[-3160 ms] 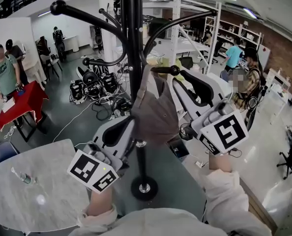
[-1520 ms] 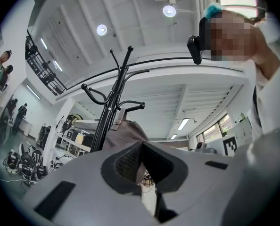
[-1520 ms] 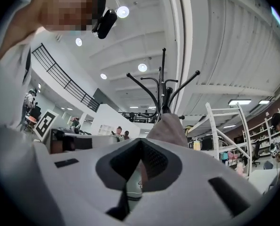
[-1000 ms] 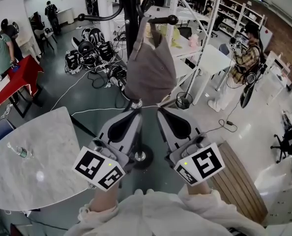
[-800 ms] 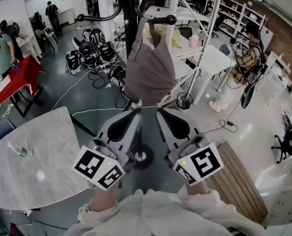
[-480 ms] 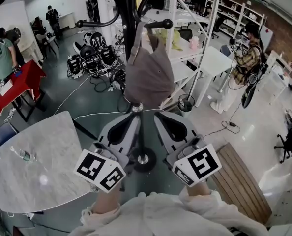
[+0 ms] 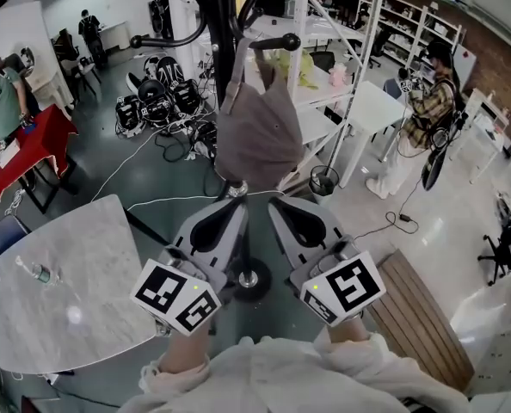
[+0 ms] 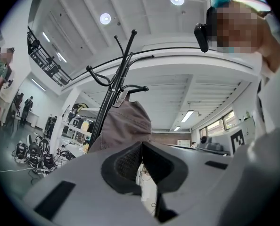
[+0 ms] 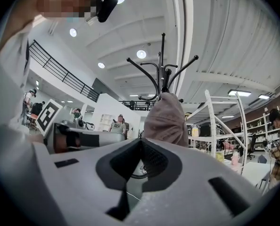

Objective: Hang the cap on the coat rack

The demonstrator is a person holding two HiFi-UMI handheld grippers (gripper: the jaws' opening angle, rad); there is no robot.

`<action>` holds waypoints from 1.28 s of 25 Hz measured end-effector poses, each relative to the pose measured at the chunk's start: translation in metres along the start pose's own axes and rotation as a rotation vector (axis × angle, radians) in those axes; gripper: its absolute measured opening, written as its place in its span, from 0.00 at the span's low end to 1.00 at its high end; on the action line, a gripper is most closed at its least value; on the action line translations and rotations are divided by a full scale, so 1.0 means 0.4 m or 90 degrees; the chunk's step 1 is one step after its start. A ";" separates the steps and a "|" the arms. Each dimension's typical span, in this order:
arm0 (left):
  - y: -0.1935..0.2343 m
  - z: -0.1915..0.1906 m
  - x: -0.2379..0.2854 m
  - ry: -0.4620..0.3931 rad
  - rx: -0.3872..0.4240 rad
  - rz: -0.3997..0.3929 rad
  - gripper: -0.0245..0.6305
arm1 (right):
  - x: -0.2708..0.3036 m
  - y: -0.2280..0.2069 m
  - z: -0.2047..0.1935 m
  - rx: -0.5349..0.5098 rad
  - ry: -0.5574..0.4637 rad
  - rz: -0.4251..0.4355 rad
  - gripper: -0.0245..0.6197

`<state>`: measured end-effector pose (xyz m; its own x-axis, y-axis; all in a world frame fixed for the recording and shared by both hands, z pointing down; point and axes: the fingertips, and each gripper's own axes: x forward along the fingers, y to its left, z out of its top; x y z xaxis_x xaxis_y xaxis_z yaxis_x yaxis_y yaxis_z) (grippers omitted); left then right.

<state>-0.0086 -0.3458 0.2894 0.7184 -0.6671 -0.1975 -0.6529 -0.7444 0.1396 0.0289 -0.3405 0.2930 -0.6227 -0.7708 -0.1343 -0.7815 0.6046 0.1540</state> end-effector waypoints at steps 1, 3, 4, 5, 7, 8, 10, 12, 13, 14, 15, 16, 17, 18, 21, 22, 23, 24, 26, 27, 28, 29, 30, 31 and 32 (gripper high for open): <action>-0.001 -0.002 0.001 0.001 0.000 -0.001 0.06 | 0.001 0.000 0.000 -0.002 0.000 0.001 0.04; -0.002 -0.003 0.005 0.001 0.001 -0.005 0.06 | 0.003 0.001 0.001 -0.004 0.001 0.004 0.04; -0.003 -0.003 0.007 0.001 0.001 -0.006 0.06 | 0.004 0.000 0.001 -0.004 0.002 0.005 0.04; -0.003 -0.003 0.009 0.002 0.001 -0.007 0.06 | 0.004 0.000 0.001 -0.005 0.003 0.005 0.04; -0.004 -0.005 0.012 0.003 0.001 -0.007 0.06 | 0.004 -0.002 0.000 -0.006 0.004 0.005 0.04; -0.004 -0.006 0.012 0.003 0.000 -0.007 0.06 | 0.004 -0.003 0.000 -0.007 0.004 0.006 0.04; -0.007 -0.010 0.011 0.005 0.000 -0.007 0.06 | 0.001 0.001 -0.003 -0.008 0.007 0.008 0.04; -0.010 -0.010 0.011 0.005 0.002 -0.008 0.06 | 0.001 0.008 -0.005 -0.010 0.009 0.016 0.04; -0.010 -0.008 0.013 0.004 0.004 -0.008 0.06 | 0.005 0.009 -0.004 -0.013 0.009 0.022 0.04; -0.010 -0.006 0.016 0.003 0.006 -0.008 0.06 | 0.010 0.011 -0.001 -0.018 0.010 0.030 0.04; -0.009 -0.005 0.017 0.003 0.008 -0.008 0.06 | 0.015 0.013 0.001 -0.022 0.010 0.039 0.04; -0.008 -0.003 0.018 0.002 0.010 -0.007 0.06 | 0.019 0.015 0.004 -0.026 0.010 0.050 0.04; -0.007 -0.002 0.018 0.001 0.012 -0.007 0.06 | 0.023 0.017 0.006 -0.028 0.011 0.059 0.04; -0.006 -0.002 0.017 0.001 0.013 -0.007 0.06 | 0.024 0.019 0.007 -0.030 0.013 0.065 0.04; -0.012 -0.018 0.005 0.008 0.010 -0.010 0.06 | 0.018 0.030 -0.005 -0.029 0.026 0.075 0.04; -0.015 -0.028 -0.002 0.010 0.007 -0.011 0.06 | 0.013 0.036 -0.014 -0.027 0.031 0.078 0.04; -0.018 -0.038 -0.007 0.012 0.005 -0.012 0.06 | 0.009 0.040 -0.022 -0.026 0.035 0.081 0.04; -0.019 -0.045 -0.009 0.013 0.005 -0.013 0.06 | 0.008 0.041 -0.027 -0.026 0.038 0.085 0.04; -0.018 -0.051 -0.006 0.014 0.006 -0.013 0.06 | 0.011 0.038 -0.033 -0.028 0.042 0.091 0.04; -0.017 -0.052 -0.002 0.017 0.006 -0.013 0.06 | 0.014 0.035 -0.035 -0.028 0.045 0.095 0.04; -0.015 -0.053 0.001 0.020 0.005 -0.012 0.06 | 0.015 0.032 -0.035 -0.030 0.048 0.098 0.04; -0.016 -0.052 0.005 0.022 0.004 -0.011 0.06 | 0.014 0.029 -0.035 -0.033 0.052 0.101 0.04; -0.017 -0.050 0.008 0.024 0.004 -0.009 0.06 | 0.012 0.027 -0.032 -0.038 0.055 0.104 0.04; -0.020 -0.047 0.011 0.024 0.004 -0.008 0.06 | 0.008 0.023 -0.029 -0.043 0.058 0.106 0.04; -0.024 -0.044 0.014 0.023 0.005 -0.006 0.06 | 0.002 0.018 -0.026 -0.047 0.060 0.108 0.04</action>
<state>0.0059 -0.3430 0.3040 0.7323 -0.6612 -0.1630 -0.6482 -0.7502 0.1307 0.0229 -0.3389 0.3042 -0.7361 -0.6768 -0.0094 -0.6590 0.7134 0.2382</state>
